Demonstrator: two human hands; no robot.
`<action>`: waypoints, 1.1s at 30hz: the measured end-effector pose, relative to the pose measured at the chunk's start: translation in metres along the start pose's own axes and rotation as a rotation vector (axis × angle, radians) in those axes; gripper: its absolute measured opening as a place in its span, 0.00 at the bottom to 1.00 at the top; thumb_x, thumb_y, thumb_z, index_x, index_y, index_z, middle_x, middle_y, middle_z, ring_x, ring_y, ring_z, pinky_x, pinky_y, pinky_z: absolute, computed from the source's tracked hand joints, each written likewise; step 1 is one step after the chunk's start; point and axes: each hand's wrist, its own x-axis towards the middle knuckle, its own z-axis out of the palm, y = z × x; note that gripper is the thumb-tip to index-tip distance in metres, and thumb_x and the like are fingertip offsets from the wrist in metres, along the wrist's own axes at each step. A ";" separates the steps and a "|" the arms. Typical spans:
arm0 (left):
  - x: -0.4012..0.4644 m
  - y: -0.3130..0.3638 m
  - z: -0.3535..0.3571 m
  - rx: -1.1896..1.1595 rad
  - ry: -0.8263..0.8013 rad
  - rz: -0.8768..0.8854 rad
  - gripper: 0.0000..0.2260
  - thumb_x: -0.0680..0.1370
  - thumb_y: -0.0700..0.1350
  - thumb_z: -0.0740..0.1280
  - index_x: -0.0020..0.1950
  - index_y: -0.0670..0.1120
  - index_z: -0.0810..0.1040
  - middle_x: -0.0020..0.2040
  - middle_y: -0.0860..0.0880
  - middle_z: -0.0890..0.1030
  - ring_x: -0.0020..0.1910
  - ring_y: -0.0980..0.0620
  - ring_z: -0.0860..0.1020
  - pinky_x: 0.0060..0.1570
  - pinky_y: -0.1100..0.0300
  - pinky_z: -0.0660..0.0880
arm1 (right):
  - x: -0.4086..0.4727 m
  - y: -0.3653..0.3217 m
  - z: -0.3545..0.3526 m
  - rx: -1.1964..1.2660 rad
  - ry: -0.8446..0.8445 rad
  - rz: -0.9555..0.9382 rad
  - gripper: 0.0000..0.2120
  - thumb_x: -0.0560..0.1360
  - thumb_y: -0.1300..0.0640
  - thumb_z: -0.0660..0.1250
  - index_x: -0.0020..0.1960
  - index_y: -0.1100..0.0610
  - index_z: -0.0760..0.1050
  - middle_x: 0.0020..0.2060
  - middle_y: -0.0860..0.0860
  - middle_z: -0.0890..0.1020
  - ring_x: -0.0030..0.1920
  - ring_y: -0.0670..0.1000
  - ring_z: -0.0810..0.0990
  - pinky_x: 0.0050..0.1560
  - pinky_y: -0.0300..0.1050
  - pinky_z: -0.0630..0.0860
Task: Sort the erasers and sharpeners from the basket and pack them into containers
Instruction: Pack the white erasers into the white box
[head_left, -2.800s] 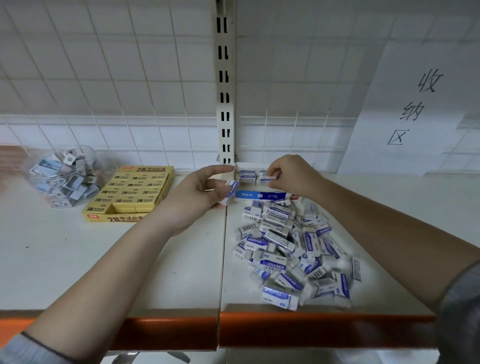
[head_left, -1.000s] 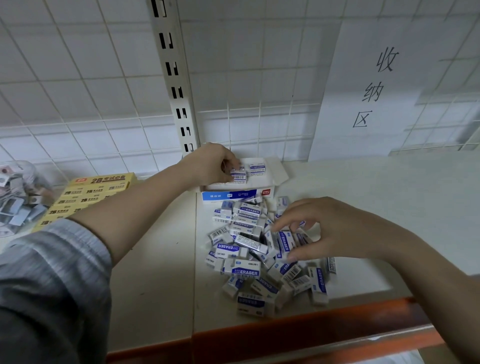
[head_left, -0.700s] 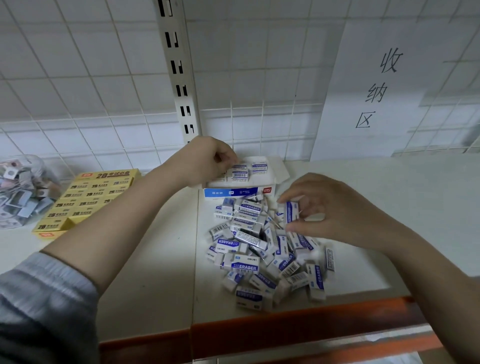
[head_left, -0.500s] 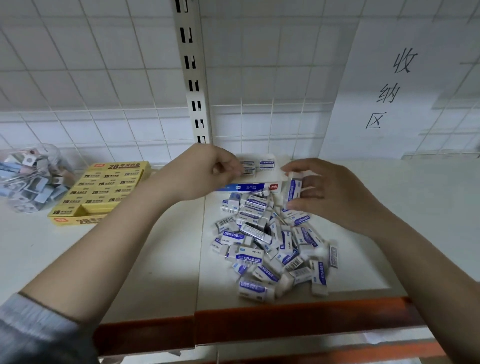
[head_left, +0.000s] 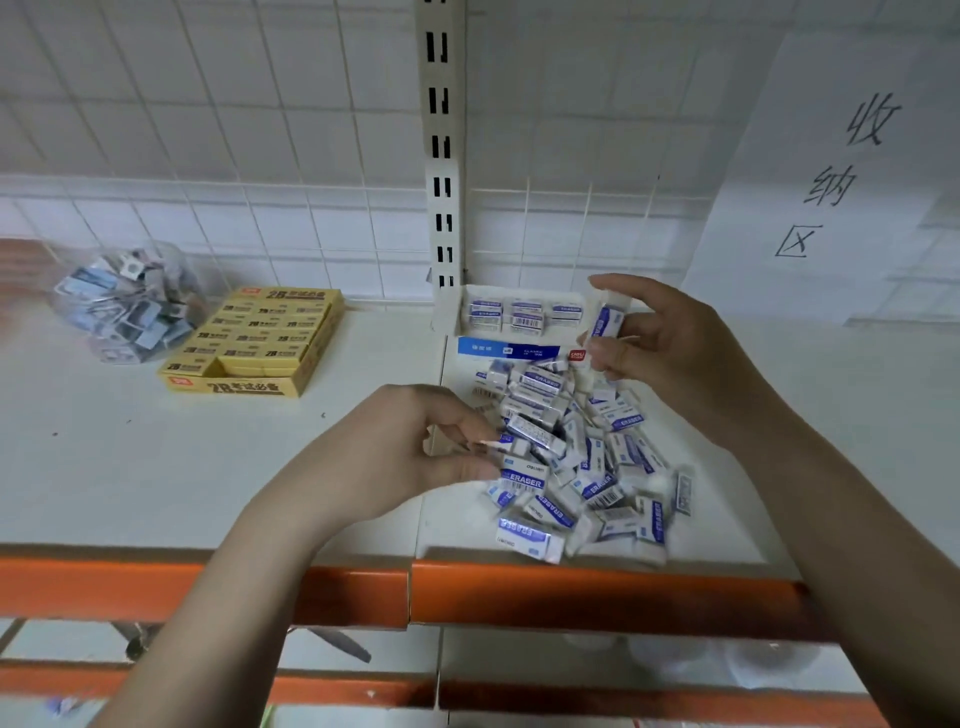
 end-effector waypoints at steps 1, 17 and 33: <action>-0.001 -0.001 0.002 0.013 -0.013 0.001 0.14 0.65 0.52 0.75 0.49 0.50 0.84 0.44 0.58 0.81 0.44 0.64 0.76 0.41 0.76 0.66 | -0.002 0.000 0.001 -0.010 -0.007 0.012 0.22 0.72 0.63 0.70 0.62 0.48 0.72 0.38 0.48 0.85 0.39 0.46 0.84 0.44 0.36 0.80; -0.013 0.003 0.001 -0.097 0.265 -0.013 0.07 0.68 0.47 0.74 0.41 0.56 0.79 0.40 0.56 0.83 0.42 0.60 0.80 0.42 0.65 0.74 | -0.010 0.005 0.002 0.140 0.102 0.128 0.15 0.78 0.64 0.63 0.58 0.49 0.76 0.37 0.50 0.82 0.38 0.45 0.82 0.44 0.39 0.80; -0.002 0.003 0.000 -0.172 0.474 -0.061 0.08 0.67 0.48 0.75 0.43 0.55 0.79 0.38 0.61 0.80 0.36 0.59 0.78 0.38 0.64 0.75 | 0.073 0.039 -0.004 -0.598 0.009 0.038 0.11 0.73 0.59 0.70 0.54 0.61 0.78 0.40 0.54 0.83 0.39 0.50 0.83 0.45 0.44 0.78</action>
